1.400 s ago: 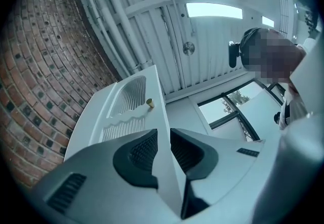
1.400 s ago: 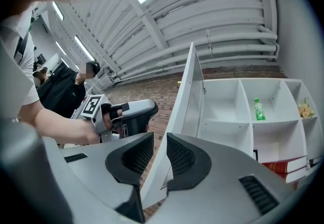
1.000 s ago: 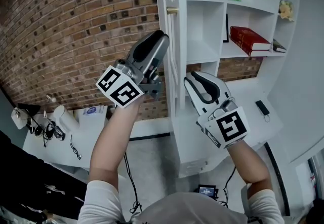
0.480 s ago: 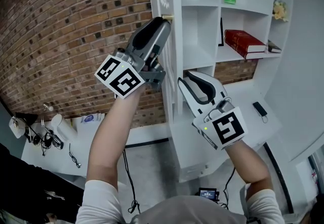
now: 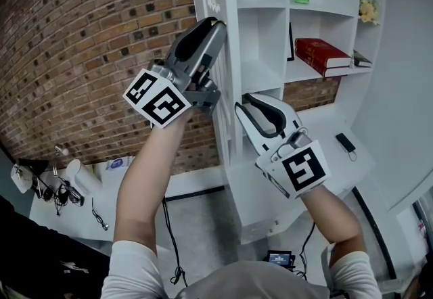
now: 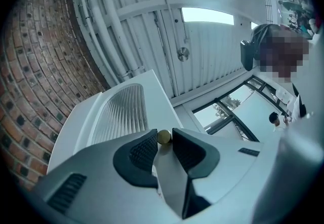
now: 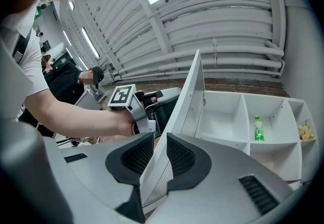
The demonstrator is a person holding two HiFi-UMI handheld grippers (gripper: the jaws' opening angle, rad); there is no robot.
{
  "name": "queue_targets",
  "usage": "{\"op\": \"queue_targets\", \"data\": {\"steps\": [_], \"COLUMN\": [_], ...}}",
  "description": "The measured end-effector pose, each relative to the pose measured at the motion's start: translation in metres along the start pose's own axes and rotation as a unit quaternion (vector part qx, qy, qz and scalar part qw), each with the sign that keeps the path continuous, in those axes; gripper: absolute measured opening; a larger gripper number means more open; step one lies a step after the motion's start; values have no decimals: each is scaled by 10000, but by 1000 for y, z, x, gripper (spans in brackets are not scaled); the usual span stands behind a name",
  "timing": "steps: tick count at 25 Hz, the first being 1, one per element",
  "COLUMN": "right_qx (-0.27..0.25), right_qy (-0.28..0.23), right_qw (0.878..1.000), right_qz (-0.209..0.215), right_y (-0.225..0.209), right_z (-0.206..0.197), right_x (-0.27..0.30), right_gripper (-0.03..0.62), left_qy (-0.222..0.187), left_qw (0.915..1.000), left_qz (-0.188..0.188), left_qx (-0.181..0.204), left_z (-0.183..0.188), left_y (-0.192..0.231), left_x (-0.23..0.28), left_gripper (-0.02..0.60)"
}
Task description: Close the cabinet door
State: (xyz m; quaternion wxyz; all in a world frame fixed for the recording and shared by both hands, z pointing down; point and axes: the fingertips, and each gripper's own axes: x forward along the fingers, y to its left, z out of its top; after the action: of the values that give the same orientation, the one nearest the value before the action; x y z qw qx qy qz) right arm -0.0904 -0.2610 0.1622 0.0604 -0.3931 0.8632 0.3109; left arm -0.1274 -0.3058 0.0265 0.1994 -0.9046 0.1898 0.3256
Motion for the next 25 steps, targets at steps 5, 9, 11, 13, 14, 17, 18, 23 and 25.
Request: {"op": "queue_targets", "data": {"steps": [5,9,11,13,14,17,18,23,25], "right_qx": [-7,38,68,88,96,103,105,122,127], "right_qy": [67,86,63,35,22,-12,-25,-27,-6], "right_qw": [10000,9999,9999,9999,9999,9998,9998,9990,9985], "right_qz": [-51,-76,-73,-77,-84,-151,-187,-438,-527], "right_y": [4,-1,-4,-5,-6,-12,-13,-16,-18], "right_z": [0,-3,-4,-4,-4,-4,-4,-5,-6], "right_x": [6,5,4,5,5,5,5,4,3], "right_gripper": [81,81,81,81,81,81,81,81,81], "left_qy": [-90,-148,-126,-97,-78,-3,27,185,222], "left_qw": [9996,9990,9991,9992,9993,9996,9996,9996,9995], "left_qz": [-111,-113,-84,-55,-44,-13,2,115,168], "left_qx": [-228,-396,-406,-388,-366,-300,-283,-184,-158], "left_z": [4,3,1,0,-1,-3,-4,-5,-6], "left_y": [4,3,2,1,0,-2,-3,-5,-6], "left_x": [-6,-2,1,2,2,6,7,9,11], "left_gripper": [97,87,86,84,84,83,83,83,83]}}
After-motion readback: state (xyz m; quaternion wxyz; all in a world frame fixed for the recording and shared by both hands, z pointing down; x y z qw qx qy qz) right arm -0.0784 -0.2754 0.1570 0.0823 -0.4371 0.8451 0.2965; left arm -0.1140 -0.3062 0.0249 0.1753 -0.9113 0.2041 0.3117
